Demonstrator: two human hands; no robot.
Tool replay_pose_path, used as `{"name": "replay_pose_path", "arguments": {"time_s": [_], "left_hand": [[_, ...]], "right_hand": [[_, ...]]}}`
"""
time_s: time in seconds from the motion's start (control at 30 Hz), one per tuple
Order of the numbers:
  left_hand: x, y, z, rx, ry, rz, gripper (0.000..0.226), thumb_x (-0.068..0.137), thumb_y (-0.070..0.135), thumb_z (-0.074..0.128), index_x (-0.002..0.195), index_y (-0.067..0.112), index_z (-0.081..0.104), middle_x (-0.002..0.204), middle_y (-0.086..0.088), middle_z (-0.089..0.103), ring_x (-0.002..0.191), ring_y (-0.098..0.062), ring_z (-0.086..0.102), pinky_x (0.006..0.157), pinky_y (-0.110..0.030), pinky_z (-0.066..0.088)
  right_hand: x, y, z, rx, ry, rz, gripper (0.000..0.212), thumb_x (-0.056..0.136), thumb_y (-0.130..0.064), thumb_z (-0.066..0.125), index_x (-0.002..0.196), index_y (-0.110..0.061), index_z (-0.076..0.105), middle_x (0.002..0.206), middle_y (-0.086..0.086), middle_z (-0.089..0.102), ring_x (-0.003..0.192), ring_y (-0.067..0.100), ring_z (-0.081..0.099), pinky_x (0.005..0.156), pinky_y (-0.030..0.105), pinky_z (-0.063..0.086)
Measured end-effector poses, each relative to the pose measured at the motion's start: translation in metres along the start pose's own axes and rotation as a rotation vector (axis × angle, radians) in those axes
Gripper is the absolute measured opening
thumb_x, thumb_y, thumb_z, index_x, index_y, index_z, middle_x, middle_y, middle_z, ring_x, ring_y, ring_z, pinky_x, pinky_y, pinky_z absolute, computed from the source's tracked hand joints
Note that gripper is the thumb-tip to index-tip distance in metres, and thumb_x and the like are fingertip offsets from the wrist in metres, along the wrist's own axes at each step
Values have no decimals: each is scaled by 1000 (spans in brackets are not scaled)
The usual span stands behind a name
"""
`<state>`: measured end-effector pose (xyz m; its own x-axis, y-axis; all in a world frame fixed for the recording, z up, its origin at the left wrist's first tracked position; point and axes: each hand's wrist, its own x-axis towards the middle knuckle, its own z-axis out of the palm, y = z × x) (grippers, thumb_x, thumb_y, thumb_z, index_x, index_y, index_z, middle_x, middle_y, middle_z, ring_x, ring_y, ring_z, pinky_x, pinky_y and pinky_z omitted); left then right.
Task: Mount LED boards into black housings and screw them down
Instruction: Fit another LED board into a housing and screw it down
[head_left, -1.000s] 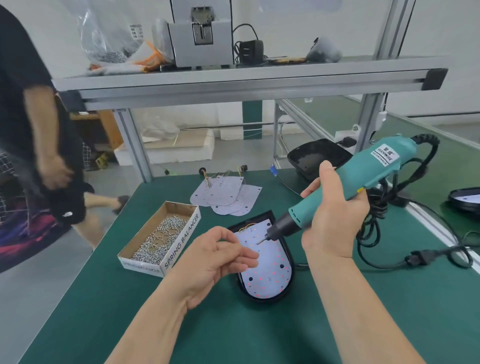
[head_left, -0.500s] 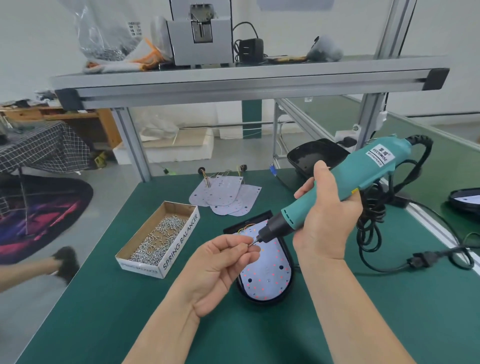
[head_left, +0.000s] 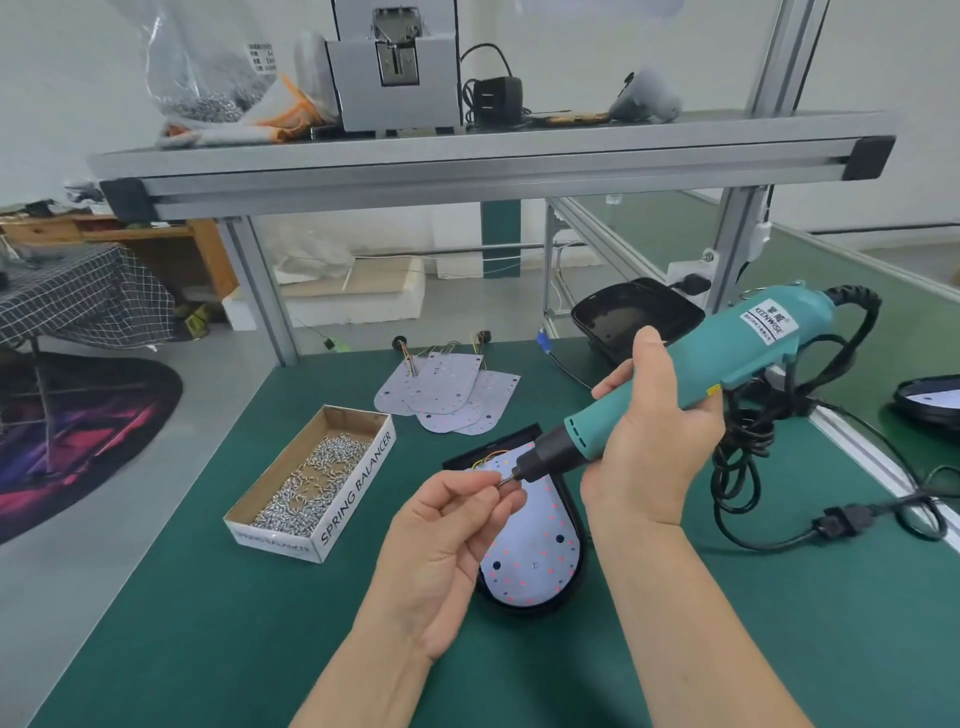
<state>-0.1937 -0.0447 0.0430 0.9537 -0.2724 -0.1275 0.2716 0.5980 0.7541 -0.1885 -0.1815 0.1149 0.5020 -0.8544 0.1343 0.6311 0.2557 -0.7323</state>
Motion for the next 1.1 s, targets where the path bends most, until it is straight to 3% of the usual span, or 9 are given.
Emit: {"name": "replay_pose_path", "arguments": {"time_s": [0.23, 0.3, 0.37, 0.43, 0.57, 0.63, 0.73, 0.9, 1.1], "left_hand": [[-2, -14, 3, 209, 78, 243, 29, 88, -8, 62, 78, 14, 79, 95, -20, 76, 90, -31, 76, 77, -24, 59], [-1, -13, -1, 225, 26, 235, 23, 86, -2, 67, 92, 17, 79, 97, -20, 76, 93, -31, 75, 81, -27, 60], [3, -12, -9, 269, -70, 214, 47, 80, 2, 77, 121, 24, 69, 102, -20, 75, 98, -29, 74, 81, -25, 59], [8, -9, -21, 398, -61, 197, 67, 77, 10, 79, 135, 32, 54, 102, -14, 76, 98, -25, 74, 79, -26, 59], [27, -1, -47, 910, 363, 91, 66, 74, 37, 83, 131, 23, 52, 98, 2, 72, 93, -18, 69, 89, -44, 57], [35, -1, -44, 1067, 361, -77, 69, 74, 44, 82, 126, 18, 45, 102, 1, 66, 94, -22, 67, 89, -43, 55], [48, -9, -24, 1225, 275, -195, 61, 64, 47, 79, 100, 12, 45, 92, 1, 58, 78, -17, 58, 63, -31, 47], [66, -25, -6, 958, 136, -260, 4, 83, 9, 71, 86, 11, 68, 72, 4, 71, 49, -7, 57, 44, -14, 38], [71, -32, -7, 866, 101, -255, 15, 83, 5, 70, 85, 20, 71, 68, 13, 73, 44, 3, 57, 38, -10, 34]], "right_hand": [[5, 14, -6, 29, 128, 128, 15, 91, -25, 70, 91, -19, 55, 52, -7, 54, 50, 13, 52, 51, 22, 46], [7, 15, -7, 37, 123, 146, 16, 92, -22, 69, 89, -19, 54, 52, -6, 54, 49, 12, 51, 48, 19, 45], [10, 16, -7, 40, 114, 154, 16, 92, -21, 68, 88, -18, 53, 52, -6, 54, 48, 12, 51, 48, 20, 45], [14, 16, -5, 46, 105, 151, 16, 92, -19, 68, 89, -18, 53, 53, -7, 53, 47, 12, 51, 48, 21, 45], [25, 18, -3, 21, 75, 122, 18, 91, -18, 69, 86, -17, 52, 54, -6, 52, 47, 12, 50, 49, 22, 45], [30, 22, -2, -1, 63, 88, 19, 90, -17, 70, 84, -17, 52, 55, -5, 52, 48, 14, 50, 51, 24, 45], [38, 29, 3, -62, 24, 32, 20, 88, -18, 71, 84, -17, 51, 55, -1, 54, 47, 15, 51, 50, 24, 44], [45, 46, 14, -178, -71, -101, 21, 84, -20, 73, 77, -21, 53, 57, -3, 58, 46, 19, 53, 51, 28, 45], [43, 72, 22, -367, -202, -172, 25, 78, -33, 74, 73, -19, 53, 71, 19, 61, 64, 48, 56, 62, 53, 52]]}}
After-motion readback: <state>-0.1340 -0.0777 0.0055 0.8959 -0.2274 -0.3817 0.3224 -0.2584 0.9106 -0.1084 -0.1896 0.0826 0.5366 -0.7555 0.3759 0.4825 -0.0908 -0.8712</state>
